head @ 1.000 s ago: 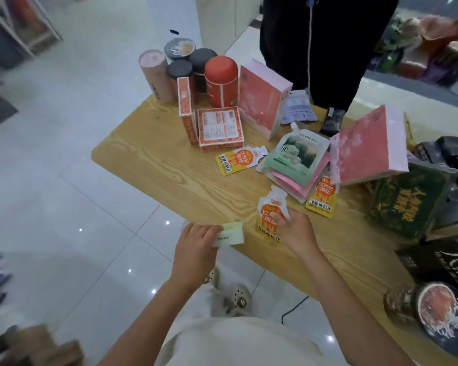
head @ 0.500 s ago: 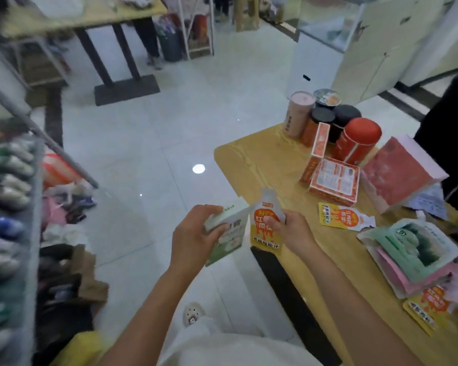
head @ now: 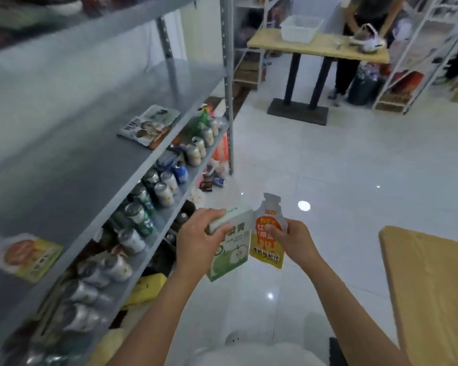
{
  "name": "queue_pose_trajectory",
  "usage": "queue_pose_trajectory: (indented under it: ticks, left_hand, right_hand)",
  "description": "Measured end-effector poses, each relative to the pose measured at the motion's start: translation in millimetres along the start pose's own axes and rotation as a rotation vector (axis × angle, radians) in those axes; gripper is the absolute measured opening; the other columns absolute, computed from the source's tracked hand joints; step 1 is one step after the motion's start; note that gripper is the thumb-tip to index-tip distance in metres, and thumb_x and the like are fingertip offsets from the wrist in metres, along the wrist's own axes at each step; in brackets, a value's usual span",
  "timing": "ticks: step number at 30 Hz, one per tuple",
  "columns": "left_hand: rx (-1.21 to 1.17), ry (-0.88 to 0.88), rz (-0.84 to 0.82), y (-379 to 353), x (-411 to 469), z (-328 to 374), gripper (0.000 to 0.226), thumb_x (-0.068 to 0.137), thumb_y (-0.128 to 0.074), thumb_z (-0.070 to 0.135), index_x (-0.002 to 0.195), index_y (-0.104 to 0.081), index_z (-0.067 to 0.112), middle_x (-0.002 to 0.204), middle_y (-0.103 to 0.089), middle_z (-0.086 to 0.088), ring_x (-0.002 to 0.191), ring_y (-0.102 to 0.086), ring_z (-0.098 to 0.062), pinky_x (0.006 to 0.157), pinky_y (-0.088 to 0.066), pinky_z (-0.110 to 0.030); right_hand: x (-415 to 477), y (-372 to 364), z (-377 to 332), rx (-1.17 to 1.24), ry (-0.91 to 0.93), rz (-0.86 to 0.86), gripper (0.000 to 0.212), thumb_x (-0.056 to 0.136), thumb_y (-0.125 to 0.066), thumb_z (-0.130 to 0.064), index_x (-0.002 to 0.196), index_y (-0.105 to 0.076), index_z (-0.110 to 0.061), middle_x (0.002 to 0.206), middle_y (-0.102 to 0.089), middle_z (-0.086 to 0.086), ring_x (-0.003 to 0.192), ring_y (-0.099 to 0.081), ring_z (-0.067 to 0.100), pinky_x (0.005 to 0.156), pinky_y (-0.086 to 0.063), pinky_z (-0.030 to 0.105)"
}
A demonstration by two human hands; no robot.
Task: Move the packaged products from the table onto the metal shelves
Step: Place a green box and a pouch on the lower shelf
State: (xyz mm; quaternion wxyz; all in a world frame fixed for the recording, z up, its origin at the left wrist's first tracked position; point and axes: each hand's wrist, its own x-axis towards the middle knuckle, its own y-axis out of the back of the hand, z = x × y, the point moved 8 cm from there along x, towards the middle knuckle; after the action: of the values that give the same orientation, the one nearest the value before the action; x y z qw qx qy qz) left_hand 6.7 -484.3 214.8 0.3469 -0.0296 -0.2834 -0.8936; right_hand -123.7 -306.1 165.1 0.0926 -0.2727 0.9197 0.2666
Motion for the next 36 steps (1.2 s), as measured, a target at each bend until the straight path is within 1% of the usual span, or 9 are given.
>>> queue_pose_trajectory:
  ticks: [3, 8, 13, 17, 20, 24, 28, 33, 36]
  left_hand:
    - [0.048, 0.1, 0.204, 60, -6, -32, 0.025, 0.077, -0.078, 0.021, 0.101, -0.071, 0.02, 0.096, -0.063, 0.013, 0.087, -0.058, -0.002, 0.077, -0.05, -0.024]
    - [0.184, 0.259, 0.487, 137, -31, -64, 0.023, 0.077, -0.078, 0.018, 0.099, -0.07, 0.017, 0.096, -0.06, 0.019, 0.086, -0.054, 0.005, 0.072, -0.041, -0.007]
    - [0.223, 0.41, 0.744, 179, -61, -77, 0.024, 0.076, -0.078, 0.02, 0.098, -0.069, 0.027, 0.097, -0.061, 0.021, 0.087, -0.057, 0.001, 0.077, -0.05, -0.026]
    - [0.292, 0.581, 0.931, 195, -74, -87, 0.024, 0.077, -0.078, 0.026, 0.098, -0.069, 0.03, 0.1, -0.067, 0.006, 0.086, -0.061, -0.013, 0.078, -0.052, -0.037]
    - [0.342, 0.639, 1.048, 200, -80, -84, 0.027, 0.075, -0.079, 0.021, 0.102, -0.073, 0.018, 0.104, -0.068, -0.001, 0.084, -0.061, -0.015, 0.077, -0.052, -0.033]
    - [0.454, 0.682, 1.138, 205, -87, -78, 0.026, 0.074, -0.081, 0.021, 0.099, -0.074, 0.014, 0.099, -0.068, -0.003, 0.077, -0.057, -0.011, 0.07, -0.039, -0.007]
    - [0.474, 0.704, 1.219, 200, -99, -70, 0.04, 0.074, -0.064, 0.046, 0.099, -0.072, 0.017, 0.095, -0.061, 0.009, 0.08, -0.056, -0.005, 0.071, -0.044, -0.019]
    - [0.577, 0.763, 1.248, 198, -118, -62, 0.027, 0.076, -0.072, 0.031, 0.098, -0.07, 0.014, 0.094, -0.062, 0.007, 0.082, -0.055, -0.003, 0.068, -0.039, -0.012]
    - [0.645, 0.765, 1.241, 203, -125, -57, 0.033, 0.077, -0.064, 0.041, 0.096, -0.07, 0.014, 0.096, -0.065, 0.003, 0.083, -0.052, -0.001, 0.068, -0.038, -0.01]
  right_hand:
    - [23, -61, -38, -0.053, 0.082, -0.172, 0.01, 0.09, -0.063, -0.031, 0.09, -0.066, -0.021, 0.086, -0.069, 0.002, 0.079, -0.068, 0.019, 0.077, -0.056, 0.031]
    - [51, -153, -87, -0.194, 0.212, -0.43, 0.014, 0.089, -0.065, -0.029, 0.085, -0.069, -0.016, 0.083, -0.071, 0.004, 0.075, -0.068, 0.018, 0.074, -0.056, 0.032]
    - [69, -222, -126, -0.297, 0.341, -0.59, 0.022, 0.088, -0.067, -0.03, 0.073, -0.065, -0.013, 0.072, -0.067, 0.0, 0.067, -0.065, 0.015, 0.064, -0.052, 0.027]
    - [81, -275, -160, -0.411, 0.496, -0.718, 0.025, 0.091, -0.062, -0.034, 0.08, -0.063, -0.012, 0.071, -0.066, 0.0, 0.065, -0.064, 0.014, 0.06, -0.052, 0.025]
    - [84, -318, -194, -0.466, 0.672, -0.756, 0.032, 0.094, -0.054, -0.039, 0.086, -0.061, -0.009, 0.079, -0.067, 0.005, 0.074, -0.066, 0.023, 0.065, -0.05, 0.033]
    - [81, -370, -227, -0.535, 0.89, -0.74, 0.044, 0.096, -0.045, -0.048, 0.105, -0.061, -0.008, 0.095, -0.067, 0.008, 0.089, -0.065, 0.031, 0.068, -0.049, 0.034]
    - [74, -408, -249, -0.53, 0.968, -0.747, 0.045, 0.097, -0.046, -0.044, 0.124, -0.053, -0.008, 0.111, -0.065, 0.018, 0.102, -0.062, 0.038, 0.079, -0.049, 0.041]
    - [60, -446, -275, -0.576, 1.051, -0.71, 0.046, 0.099, -0.044, -0.038, 0.135, -0.04, -0.009, 0.121, -0.06, 0.02, 0.107, -0.059, 0.039, 0.078, -0.048, 0.042]
    - [51, -463, -280, -0.596, 1.093, -0.682, 0.045, 0.099, -0.044, -0.04, 0.132, -0.04, -0.009, 0.114, -0.062, 0.019, 0.101, -0.061, 0.039, 0.069, -0.044, 0.038]
